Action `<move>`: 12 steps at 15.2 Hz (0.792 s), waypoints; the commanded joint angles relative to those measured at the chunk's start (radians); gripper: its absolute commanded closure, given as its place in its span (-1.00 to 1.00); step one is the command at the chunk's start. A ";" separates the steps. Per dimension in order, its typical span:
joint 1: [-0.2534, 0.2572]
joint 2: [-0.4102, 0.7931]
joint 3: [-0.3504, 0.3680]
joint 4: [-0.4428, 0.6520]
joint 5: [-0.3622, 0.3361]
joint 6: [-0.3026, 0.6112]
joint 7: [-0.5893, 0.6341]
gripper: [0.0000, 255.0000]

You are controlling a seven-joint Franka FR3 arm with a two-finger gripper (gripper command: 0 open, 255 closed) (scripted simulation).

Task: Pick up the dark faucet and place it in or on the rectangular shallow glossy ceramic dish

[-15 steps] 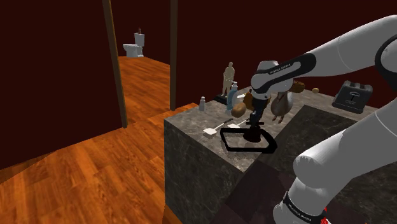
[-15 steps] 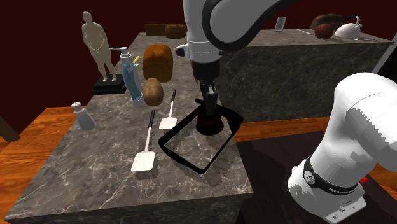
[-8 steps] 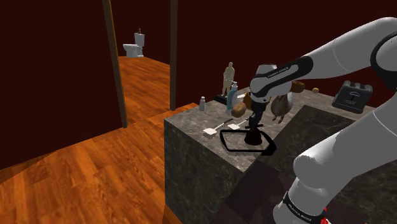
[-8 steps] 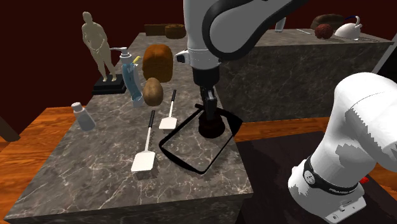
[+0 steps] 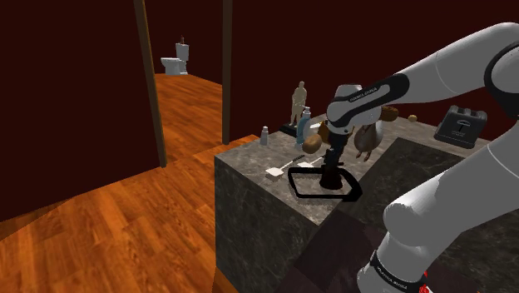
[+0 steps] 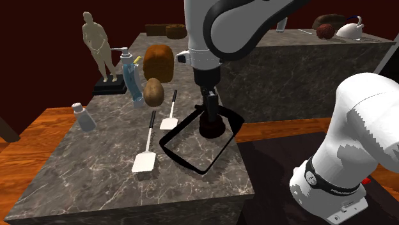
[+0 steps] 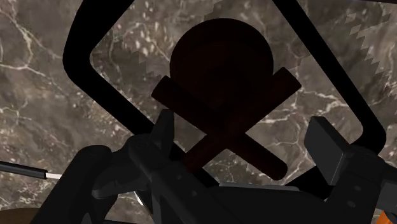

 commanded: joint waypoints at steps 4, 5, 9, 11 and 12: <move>0.001 -0.045 0.007 0.070 0.002 -0.115 0.001 -1.00; 0.001 -0.054 0.009 0.090 0.003 -0.144 0.002 -1.00; 0.001 -0.054 0.009 0.090 0.003 -0.144 0.002 -1.00; 0.001 -0.054 0.009 0.090 0.003 -0.144 0.002 -1.00; 0.001 -0.054 0.009 0.090 0.003 -0.144 0.002 -1.00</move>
